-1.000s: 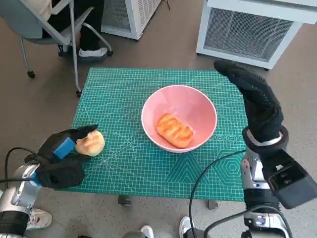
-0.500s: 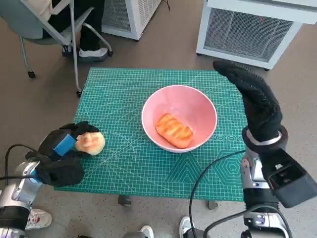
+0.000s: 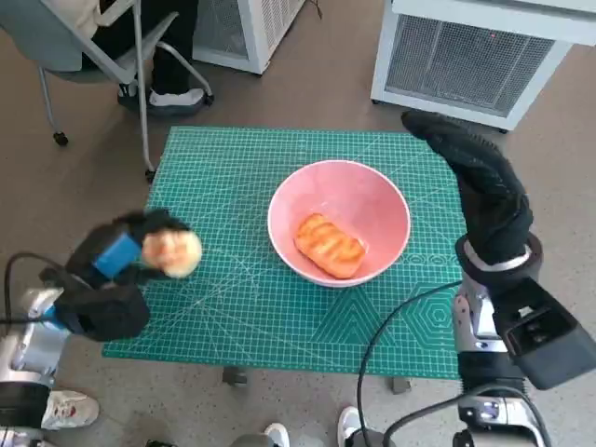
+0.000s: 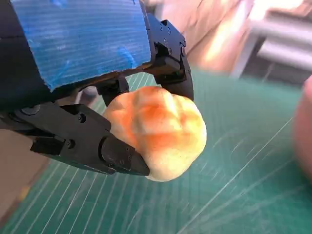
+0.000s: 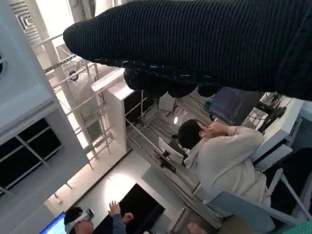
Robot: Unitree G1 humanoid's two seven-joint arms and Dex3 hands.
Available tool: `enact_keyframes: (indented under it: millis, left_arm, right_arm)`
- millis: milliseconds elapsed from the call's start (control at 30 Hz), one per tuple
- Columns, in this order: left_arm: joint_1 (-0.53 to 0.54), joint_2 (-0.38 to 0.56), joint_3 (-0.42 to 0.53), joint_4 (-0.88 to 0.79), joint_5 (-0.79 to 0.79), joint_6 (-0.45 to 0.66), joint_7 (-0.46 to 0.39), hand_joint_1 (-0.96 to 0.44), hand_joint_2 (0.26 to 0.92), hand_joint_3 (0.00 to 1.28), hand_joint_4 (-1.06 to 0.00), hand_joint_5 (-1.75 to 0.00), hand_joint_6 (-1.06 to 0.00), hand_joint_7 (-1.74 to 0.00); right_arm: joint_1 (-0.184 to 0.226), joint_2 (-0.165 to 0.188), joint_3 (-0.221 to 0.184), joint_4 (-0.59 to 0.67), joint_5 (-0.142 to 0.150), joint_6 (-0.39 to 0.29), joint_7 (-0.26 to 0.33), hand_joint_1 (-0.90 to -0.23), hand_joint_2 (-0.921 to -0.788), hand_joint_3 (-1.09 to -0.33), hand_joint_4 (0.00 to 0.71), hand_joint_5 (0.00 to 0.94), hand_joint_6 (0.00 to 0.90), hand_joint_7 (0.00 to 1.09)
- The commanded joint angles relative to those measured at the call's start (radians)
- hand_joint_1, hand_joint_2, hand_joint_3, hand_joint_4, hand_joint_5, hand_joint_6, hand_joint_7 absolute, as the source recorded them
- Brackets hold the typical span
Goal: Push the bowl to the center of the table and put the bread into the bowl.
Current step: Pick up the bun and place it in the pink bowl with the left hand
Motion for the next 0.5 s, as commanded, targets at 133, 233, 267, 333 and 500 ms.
enact_keyframes:
  millis: [133,233,267,333,500]
  left_arm:
    - [-0.108,-0.028,0.018,-0.098,-0.039,0.018,-0.002,0.0,0.92,0.18,-0.5,-1.36,-0.57,-1.23]
    - [-0.159,-0.054,0.006,-0.11,-0.037,0.027,-0.003,0.0,0.92,0.17,-0.51,-1.35,-0.58,-1.23]
    - [-0.18,-0.065,-0.001,-0.114,-0.033,0.03,-0.002,0.0,0.92,0.17,-0.51,-1.35,-0.58,-1.22]
    - [-0.215,-0.084,-0.015,-0.116,-0.022,0.035,0.001,0.0,0.92,0.17,-0.51,-1.34,-0.58,-1.23]
    - [-0.31,-0.134,-0.062,-0.106,0.017,0.052,-0.001,0.0,0.92,0.16,-0.51,-1.32,-0.58,-1.25]
  right_arm:
    - [-0.006,-0.007,-0.007,0.022,0.002,-0.004,0.015,-0.635,-0.921,-0.858,-0.001,0.531,-0.001,0.74]
    - [-0.007,-0.007,-0.007,0.024,0.001,-0.005,0.015,-0.634,-0.921,-0.858,-0.001,0.531,-0.001,0.74]
    - [-0.008,-0.007,-0.007,0.026,0.001,-0.006,0.016,-0.634,-0.921,-0.858,-0.001,0.531,-0.001,0.74]
    - [-0.008,-0.008,-0.007,0.029,0.0,-0.008,0.016,-0.634,-0.921,-0.857,-0.001,0.531,-0.001,0.74]
    - [-0.008,-0.008,-0.005,0.029,0.0,-0.011,0.018,-0.633,-0.921,-0.853,-0.001,0.532,-0.001,0.74]
